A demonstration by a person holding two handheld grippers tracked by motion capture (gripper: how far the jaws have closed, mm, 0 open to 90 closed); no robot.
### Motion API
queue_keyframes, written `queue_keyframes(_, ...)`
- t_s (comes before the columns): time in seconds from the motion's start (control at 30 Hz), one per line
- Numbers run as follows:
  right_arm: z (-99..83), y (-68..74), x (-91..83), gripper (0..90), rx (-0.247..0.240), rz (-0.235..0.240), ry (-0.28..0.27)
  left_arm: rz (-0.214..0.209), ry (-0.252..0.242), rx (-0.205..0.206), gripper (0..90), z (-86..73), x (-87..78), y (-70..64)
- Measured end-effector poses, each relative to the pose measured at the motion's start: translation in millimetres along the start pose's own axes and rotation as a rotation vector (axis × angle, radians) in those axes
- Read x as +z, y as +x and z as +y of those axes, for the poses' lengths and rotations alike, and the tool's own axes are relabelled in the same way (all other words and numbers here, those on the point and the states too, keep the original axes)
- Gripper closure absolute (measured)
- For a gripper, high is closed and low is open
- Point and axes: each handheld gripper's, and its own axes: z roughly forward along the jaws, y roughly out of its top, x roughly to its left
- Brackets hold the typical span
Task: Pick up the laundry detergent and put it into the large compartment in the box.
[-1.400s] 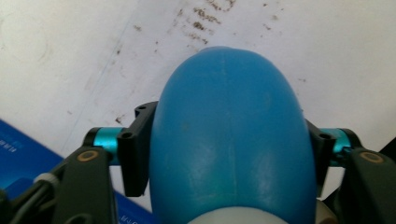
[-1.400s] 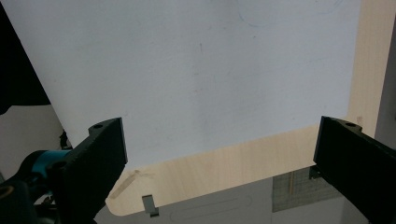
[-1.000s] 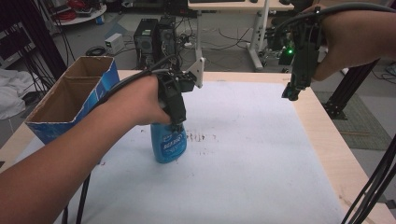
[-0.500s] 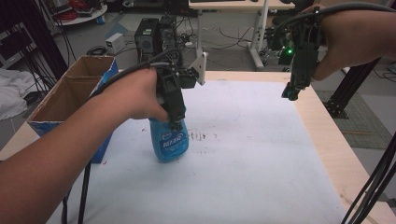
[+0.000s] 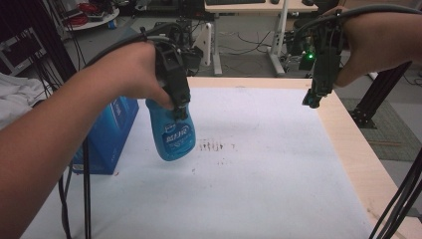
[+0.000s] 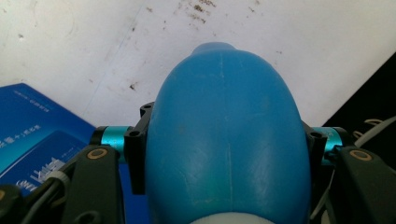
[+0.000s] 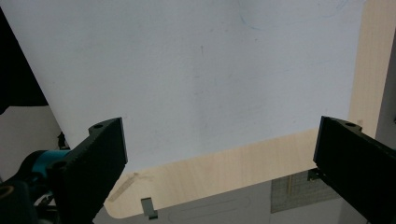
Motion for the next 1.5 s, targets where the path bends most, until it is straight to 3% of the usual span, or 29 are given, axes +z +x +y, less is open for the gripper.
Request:
queue_keyframes(0.13,0.7,0.3,-0.1,1.7,-0.002,0.004,-0.002,-0.007,0.009,-0.005,39.0,-6.4,-12.6,3.9)
queue_keyframes(0.33,3.5,0.2,1.5,1.7,-0.002,0.0,-0.009,-0.034,0.0,-0.061,39.0,-17.0,-33.2,9.0)
queue_keyframes(0.83,3.8,2.7,3.1,1.7,-0.006,-0.002,-0.005,-0.024,-0.036,-0.129,39.0,-43.5,-86.3,32.1)
queue_keyframes(1.0,4.0,2.7,2.8,1.7,-0.005,-0.003,-0.004,-0.017,-0.048,-0.179,39.0,-54.1,-103.2,44.5)
queue_keyframes(1.03,5.0,2.8,3.1,1.7,-0.012,-0.003,-0.005,-0.003,-0.052,-0.214,39.0,-58.2,-109.3,48.4)
queue_keyframes(1.17,5.6,2.7,3.3,1.7,-0.009,-0.005,-0.004,0.003,-0.047,-0.26,39.0,-63.8,-116.7,56.0)
queue_keyframes(1.2,6.0,2.1,3.3,1.8,-0.016,-0.004,-0.003,0.009,-0.048,-0.295,39.0,-69.5,-123.3,62.9)
queue_keyframes(1.23,6.0,2.1,3.3,1.8,-0.016,-0.004,-0.003,0.009,-0.048,-0.295,39.0,-69.5,-123.3,62.9)
queue_keyframes(1.27,7.3,1.9,4.0,1.7,-0.014,-0.006,-0.008,0.011,-0.057,-0.326,39.0,-74.4,-126.9,68.0)
queue_keyframes(1.5,10.5,3.2,4.8,1.8,-0.012,-0.004,-0.001,0.027,-0.052,-0.426,39.0,-99.4,-136.9,91.0)
